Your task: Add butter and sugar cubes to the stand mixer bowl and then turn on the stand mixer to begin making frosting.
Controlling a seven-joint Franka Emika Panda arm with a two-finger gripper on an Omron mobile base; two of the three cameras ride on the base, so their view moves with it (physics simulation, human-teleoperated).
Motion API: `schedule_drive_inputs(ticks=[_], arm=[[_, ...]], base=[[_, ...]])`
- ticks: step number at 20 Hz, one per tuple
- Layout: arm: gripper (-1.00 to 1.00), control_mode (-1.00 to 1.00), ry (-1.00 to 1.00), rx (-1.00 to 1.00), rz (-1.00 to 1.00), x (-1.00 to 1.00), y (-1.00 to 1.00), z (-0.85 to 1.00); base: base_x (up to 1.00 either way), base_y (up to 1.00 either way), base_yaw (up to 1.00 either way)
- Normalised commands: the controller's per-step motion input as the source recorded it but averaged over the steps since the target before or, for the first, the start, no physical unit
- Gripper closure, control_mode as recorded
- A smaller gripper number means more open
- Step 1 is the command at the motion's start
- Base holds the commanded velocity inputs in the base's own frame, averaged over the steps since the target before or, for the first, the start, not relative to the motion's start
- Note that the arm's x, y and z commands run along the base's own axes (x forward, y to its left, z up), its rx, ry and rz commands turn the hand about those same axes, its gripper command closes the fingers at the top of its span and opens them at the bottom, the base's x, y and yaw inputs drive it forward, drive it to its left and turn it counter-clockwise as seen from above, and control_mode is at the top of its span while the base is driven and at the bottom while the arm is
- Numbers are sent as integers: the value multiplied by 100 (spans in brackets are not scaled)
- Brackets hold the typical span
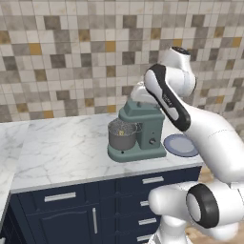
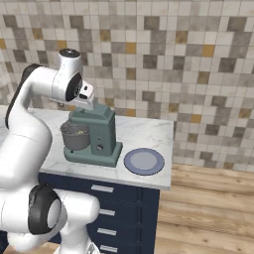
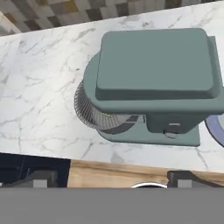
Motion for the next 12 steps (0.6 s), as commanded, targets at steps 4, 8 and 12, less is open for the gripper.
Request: schedule_drive_inputs(ticks=[4,8,12], arm=[[-100,-100,-10,-15,0,-95,0,0],[-100,-100,-7,-23,0,-88,0,0],[-100,-100,-9,-28,0,-44,0,-2]], base=[[0,0,0],[0,0,0],[0,0,0]])
